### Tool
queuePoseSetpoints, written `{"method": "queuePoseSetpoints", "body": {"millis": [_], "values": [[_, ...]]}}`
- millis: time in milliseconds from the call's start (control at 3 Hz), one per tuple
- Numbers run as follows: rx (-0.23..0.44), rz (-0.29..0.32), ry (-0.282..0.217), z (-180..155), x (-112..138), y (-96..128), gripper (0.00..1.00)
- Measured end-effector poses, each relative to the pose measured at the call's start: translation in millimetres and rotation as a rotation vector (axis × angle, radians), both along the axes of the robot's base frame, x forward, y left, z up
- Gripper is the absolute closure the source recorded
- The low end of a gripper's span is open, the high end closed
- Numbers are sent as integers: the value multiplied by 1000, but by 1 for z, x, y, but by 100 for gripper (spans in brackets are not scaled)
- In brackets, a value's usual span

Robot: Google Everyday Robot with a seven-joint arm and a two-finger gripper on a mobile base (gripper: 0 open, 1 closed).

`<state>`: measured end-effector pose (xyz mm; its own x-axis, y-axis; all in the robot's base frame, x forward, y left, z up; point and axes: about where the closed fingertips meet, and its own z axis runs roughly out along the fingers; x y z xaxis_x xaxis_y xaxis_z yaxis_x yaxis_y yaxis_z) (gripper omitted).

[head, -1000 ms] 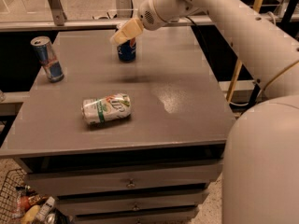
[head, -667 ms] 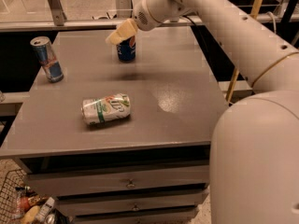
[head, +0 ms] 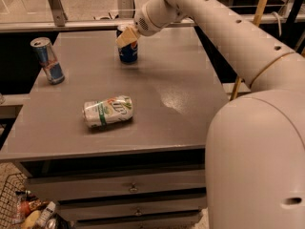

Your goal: Move pepsi can near 7up can

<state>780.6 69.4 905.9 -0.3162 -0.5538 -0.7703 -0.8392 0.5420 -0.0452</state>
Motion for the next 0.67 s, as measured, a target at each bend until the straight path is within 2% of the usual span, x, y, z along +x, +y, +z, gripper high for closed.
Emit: {"method": "queuePoseSetpoints", "body": {"millis": [333, 667], "values": [[12, 37, -18, 7, -9, -9, 72], [46, 201, -66, 41, -44, -13, 96]]}}
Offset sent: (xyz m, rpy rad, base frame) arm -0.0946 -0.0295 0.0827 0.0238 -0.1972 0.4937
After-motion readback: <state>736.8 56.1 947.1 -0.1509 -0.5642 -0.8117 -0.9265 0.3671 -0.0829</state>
